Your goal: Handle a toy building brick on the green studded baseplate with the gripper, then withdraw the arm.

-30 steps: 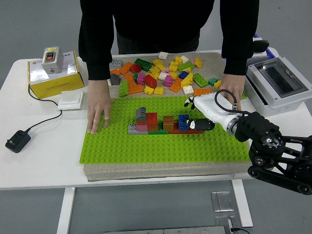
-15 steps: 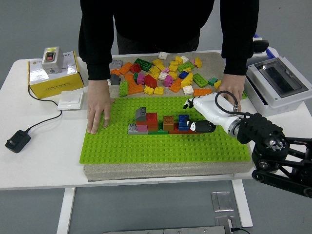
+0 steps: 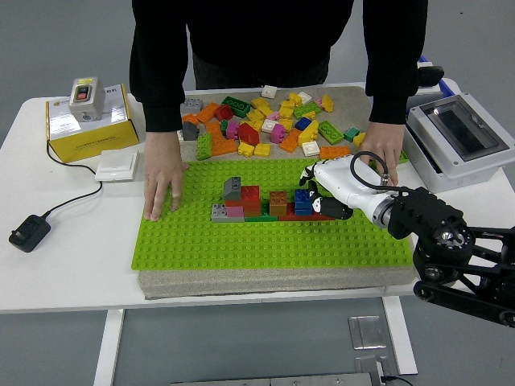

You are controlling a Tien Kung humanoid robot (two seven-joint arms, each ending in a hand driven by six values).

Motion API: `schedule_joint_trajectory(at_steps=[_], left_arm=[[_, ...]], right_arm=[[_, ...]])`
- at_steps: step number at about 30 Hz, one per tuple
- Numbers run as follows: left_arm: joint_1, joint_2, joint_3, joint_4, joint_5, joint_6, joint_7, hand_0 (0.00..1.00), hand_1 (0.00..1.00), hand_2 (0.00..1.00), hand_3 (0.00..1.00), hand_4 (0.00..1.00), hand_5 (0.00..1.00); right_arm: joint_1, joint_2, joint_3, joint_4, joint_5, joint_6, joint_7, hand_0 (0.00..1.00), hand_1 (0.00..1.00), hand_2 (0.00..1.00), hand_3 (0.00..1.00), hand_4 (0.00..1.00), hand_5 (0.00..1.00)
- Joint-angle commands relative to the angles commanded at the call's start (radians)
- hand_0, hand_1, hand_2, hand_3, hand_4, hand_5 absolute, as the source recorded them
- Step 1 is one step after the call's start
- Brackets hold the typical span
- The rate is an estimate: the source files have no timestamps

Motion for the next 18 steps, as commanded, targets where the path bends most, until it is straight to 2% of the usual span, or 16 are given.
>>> schedule_joint_trajectory(at_steps=[1,18], left_arm=[[0.000,0.000,-0.001,0.000,0.001,0.000,0.000,0.665,0.641,0.575,0.642,0.092,0.690],[-0.002,-0.002,0.000,0.000,0.001,-0.001,0.005,0.665,0.641,0.575,0.643,0.096,0.693]], right_arm=[[0.000,0.000,0.000,0.000,0.001,0.000,0.001,0.024,0.174,0.735,0.666,0.002,0.410],[-0.008,0.009,-0.022,-0.019,0.010,-0.001,0.006,0.022,0.169,0.727,0.657,0.002,0.432]])
